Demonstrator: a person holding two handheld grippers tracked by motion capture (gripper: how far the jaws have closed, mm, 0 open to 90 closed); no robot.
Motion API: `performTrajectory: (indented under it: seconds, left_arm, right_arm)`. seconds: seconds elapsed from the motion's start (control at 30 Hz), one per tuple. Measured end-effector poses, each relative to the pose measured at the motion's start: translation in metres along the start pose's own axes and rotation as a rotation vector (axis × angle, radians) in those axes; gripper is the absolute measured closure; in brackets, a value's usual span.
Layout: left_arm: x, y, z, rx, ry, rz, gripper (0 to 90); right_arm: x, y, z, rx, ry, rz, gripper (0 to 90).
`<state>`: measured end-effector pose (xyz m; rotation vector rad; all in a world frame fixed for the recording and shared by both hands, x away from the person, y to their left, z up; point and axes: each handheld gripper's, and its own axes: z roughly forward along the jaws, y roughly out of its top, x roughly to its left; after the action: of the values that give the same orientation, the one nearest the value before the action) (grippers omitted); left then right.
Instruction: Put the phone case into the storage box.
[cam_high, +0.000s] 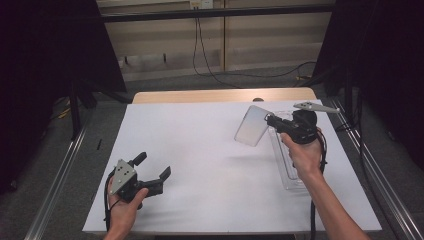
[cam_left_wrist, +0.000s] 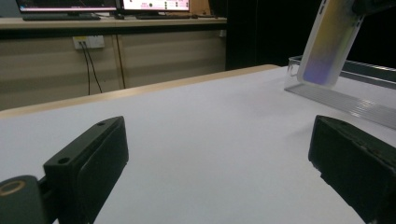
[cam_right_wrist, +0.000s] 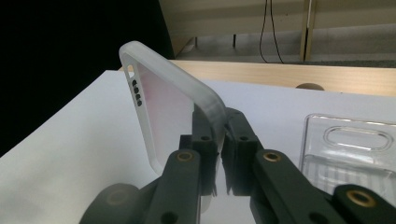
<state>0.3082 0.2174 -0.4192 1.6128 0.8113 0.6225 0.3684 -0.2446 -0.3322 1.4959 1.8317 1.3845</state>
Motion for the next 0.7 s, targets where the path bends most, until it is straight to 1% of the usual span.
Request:
performTrajectory:
  seconds: [0.03,0.17,0.23,0.27,0.3,0.33,0.4,0.43,0.5,0.53,0.57,0.63,0.7]
  left_arm:
    - [0.001,-0.001,-0.003,-0.004,0.007,0.007,4.5]
    - [0.005,-0.004,-0.008,-0.003,0.047,-0.013,3.5]
    - [0.006,-0.006,-0.009,0.003,0.045,-0.011,3.2]
    - [0.005,-0.008,-0.010,0.007,0.035,-0.010,3.2]
    - [0.005,-0.009,-0.010,0.012,0.024,-0.002,3.2]
    - [0.004,-0.011,-0.010,0.014,0.024,0.003,3.4]
    - [0.003,-0.012,-0.009,0.016,0.027,0.031,4.5]
    - [0.002,-0.012,-0.008,0.013,0.022,0.026,4.5]
    - [0.001,-0.010,-0.007,-0.002,0.027,0.007,4.5]
    - [0.001,-0.009,-0.007,-0.002,0.026,0.020,4.4]
    - [0.001,-0.009,-0.007,-0.003,0.027,0.016,4.0]
    - [0.001,-0.010,-0.006,0.004,0.014,-0.006,3.7]
    - [0.002,-0.011,-0.005,0.011,0.012,-0.013,2.8]
  right_arm:
    - [-0.001,0.001,-0.002,-0.004,-0.005,-0.004,84.2]
    - [-0.004,0.006,-0.007,-0.013,-0.022,-0.016,84.2]
    - [-0.005,0.009,-0.008,-0.018,-0.027,-0.018,84.2]
    - [-0.006,0.010,-0.010,-0.020,-0.030,-0.024,84.2]
    - [-0.006,0.012,-0.011,-0.021,-0.033,-0.025,84.2]
    - [-0.006,0.013,-0.012,-0.022,-0.037,-0.033,84.2]
    - [-0.007,0.017,-0.014,-0.027,-0.044,-0.040,84.2]
    - [-0.009,0.019,-0.015,-0.028,-0.045,-0.038,84.2]
    - [-0.011,0.023,-0.018,-0.034,-0.054,-0.038,84.2]
    - [-0.013,0.024,-0.019,-0.038,-0.056,-0.036,84.2]
    - [-0.014,0.025,-0.021,-0.039,-0.060,-0.038,84.2]
    - [-0.018,0.027,-0.022,-0.042,-0.070,-0.038,84.2]
    - [-0.022,0.028,-0.024,-0.042,-0.080,-0.036,84.2]
